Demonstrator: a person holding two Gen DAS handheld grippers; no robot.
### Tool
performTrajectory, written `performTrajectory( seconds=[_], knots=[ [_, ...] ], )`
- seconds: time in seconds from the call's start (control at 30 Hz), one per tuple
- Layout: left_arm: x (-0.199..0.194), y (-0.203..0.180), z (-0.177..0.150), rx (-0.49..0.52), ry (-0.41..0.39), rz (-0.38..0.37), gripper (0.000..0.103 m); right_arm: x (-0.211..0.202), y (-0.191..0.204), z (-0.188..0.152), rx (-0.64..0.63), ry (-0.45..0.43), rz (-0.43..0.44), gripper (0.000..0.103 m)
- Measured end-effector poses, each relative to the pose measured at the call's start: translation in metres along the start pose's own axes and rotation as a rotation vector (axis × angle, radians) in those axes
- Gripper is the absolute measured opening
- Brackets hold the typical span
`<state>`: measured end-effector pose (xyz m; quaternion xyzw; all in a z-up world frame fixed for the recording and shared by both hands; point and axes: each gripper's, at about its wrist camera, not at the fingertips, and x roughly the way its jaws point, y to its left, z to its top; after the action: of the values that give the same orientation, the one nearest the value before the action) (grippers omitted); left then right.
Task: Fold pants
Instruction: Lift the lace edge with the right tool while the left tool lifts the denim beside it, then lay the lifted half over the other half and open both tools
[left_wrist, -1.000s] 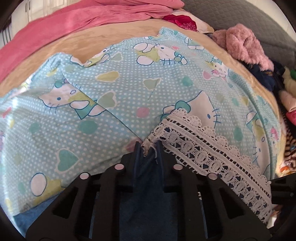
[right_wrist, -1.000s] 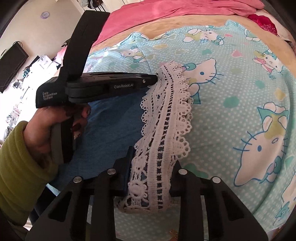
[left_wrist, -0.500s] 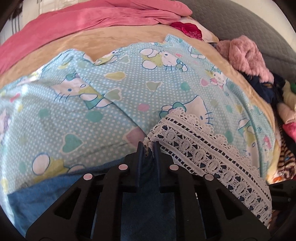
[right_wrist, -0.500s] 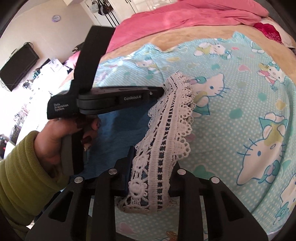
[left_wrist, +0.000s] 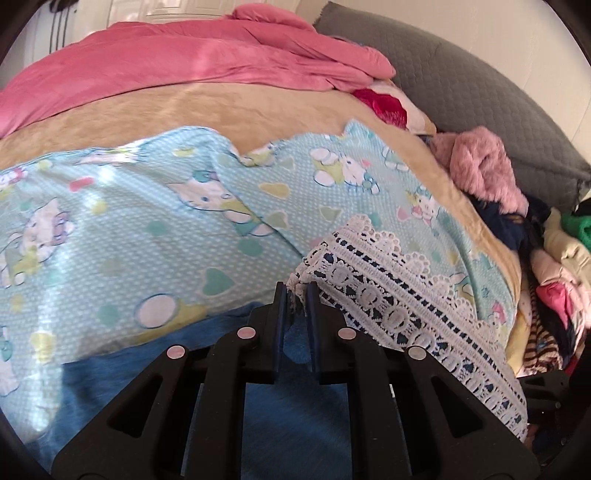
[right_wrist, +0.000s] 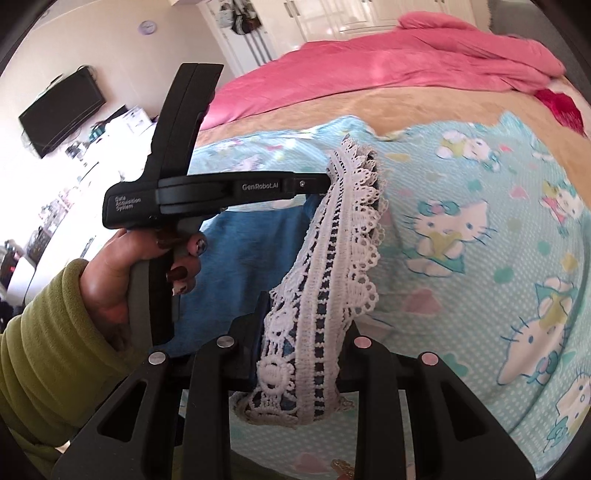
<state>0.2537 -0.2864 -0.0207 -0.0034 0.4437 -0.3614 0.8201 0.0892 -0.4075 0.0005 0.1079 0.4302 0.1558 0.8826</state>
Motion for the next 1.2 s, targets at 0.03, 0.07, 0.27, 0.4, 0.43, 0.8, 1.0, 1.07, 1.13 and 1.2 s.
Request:
performTrajectory(
  seconds=[0.03,0.07,0.27,0.4,0.43,0.8,1.0,1.07,1.13,1.2],
  knots=[
    [-0.005,0.005,-0.001,-0.008,-0.003,0.0,0.005,0.001,0.005,0.002,-0.009,-0.001,0.006,0.025],
    [-0.01,0.009,-0.002,-0.012,-0.008,0.001,0.005,0.002,0.011,0.003,-0.02,-0.002,0.011,0.025],
    [-0.044,0.047,-0.014,-0.061,-0.053,0.004,0.005,0.02,0.059,0.008,-0.118,0.022,0.057,0.025],
    [-0.07,0.078,-0.024,-0.124,-0.086,0.023,0.005,0.04,0.095,0.004,-0.195,0.054,0.084,0.025],
    [-0.076,0.087,-0.027,-0.143,-0.093,0.017,0.005,0.048,0.105,0.001,-0.229,0.067,0.078,0.025],
    [-0.143,0.163,-0.086,-0.33,-0.14,0.067,0.005,0.117,0.176,-0.046,-0.515,0.184,-0.067,0.03],
    [-0.15,0.174,-0.098,-0.39,-0.151,0.028,0.005,0.112,0.186,-0.048,-0.512,0.218,0.05,0.054],
    [-0.146,0.171,-0.096,-0.386,-0.138,0.022,0.005,0.097,0.183,-0.041,-0.491,0.204,0.121,0.063],
    [-0.141,0.169,-0.095,-0.393,-0.124,0.003,0.009,0.082,0.17,-0.026,-0.467,0.152,0.124,0.067],
    [-0.132,0.17,-0.094,-0.408,-0.101,0.004,0.018,0.074,0.152,-0.009,-0.434,0.104,0.084,0.07]
  ],
)
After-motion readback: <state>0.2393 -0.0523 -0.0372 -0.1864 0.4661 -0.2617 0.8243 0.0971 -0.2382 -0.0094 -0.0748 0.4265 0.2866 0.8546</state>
